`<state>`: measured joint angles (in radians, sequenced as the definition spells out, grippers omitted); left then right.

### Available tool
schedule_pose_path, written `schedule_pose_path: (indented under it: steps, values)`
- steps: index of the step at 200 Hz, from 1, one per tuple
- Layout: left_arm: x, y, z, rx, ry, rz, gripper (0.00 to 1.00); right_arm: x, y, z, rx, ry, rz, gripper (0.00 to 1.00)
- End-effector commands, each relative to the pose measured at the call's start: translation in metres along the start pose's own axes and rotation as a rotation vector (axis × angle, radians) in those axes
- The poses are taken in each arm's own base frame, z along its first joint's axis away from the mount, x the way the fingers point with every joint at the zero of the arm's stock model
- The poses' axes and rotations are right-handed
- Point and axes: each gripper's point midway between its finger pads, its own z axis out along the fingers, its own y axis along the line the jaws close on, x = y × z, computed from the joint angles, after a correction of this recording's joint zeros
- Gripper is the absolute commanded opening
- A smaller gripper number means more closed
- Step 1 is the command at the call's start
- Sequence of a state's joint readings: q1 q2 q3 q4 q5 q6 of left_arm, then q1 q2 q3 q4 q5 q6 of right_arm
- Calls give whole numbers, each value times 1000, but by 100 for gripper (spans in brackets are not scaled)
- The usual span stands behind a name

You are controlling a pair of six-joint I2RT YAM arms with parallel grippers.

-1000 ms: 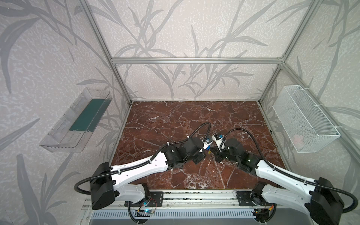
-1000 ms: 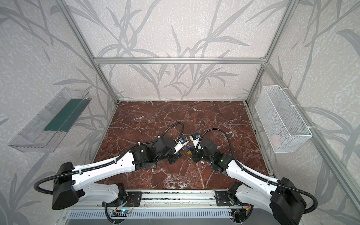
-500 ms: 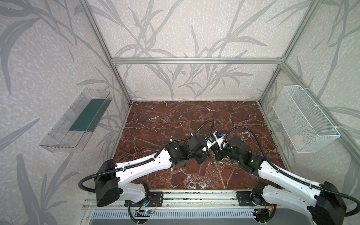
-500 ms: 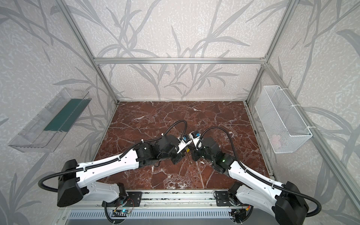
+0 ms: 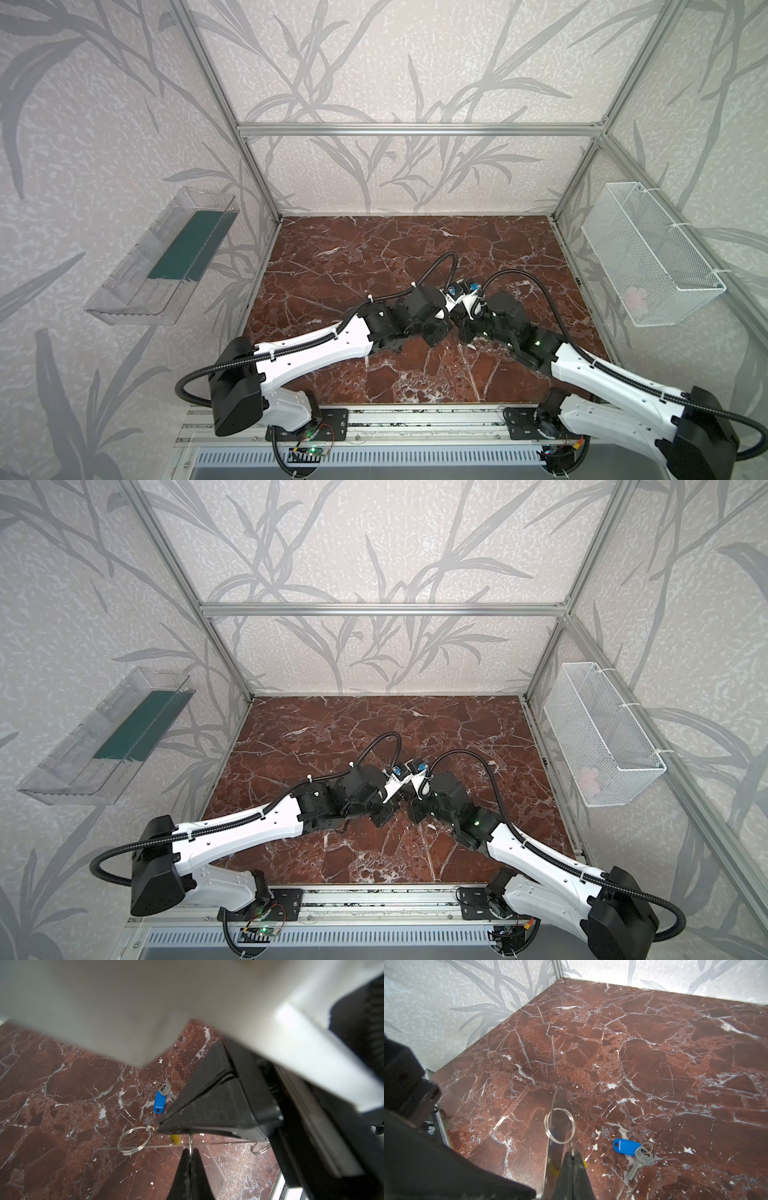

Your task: Put the keys on the keyring

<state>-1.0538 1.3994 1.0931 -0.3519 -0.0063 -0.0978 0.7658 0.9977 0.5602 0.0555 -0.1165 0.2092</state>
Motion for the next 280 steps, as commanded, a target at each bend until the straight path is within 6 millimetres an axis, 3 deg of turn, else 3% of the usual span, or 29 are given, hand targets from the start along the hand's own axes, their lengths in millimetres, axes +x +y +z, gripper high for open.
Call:
schedule_pose_path:
  steps: [1,159,208,280]
  values:
    - [-21,7,-4,-27,-59,-43,0,-23,11,-8,-35,-71,-33,0]
    - [-31,25,-5,-90,-106,-125,0,-18,24,0,-44,-57,-61,0]
    - [-23,37,0,-155,-60,-126,0,-26,13,-9,28,-80,-70,0]
    - [-22,32,1,-127,-64,-112,0,-33,11,-17,50,-90,-96,0]
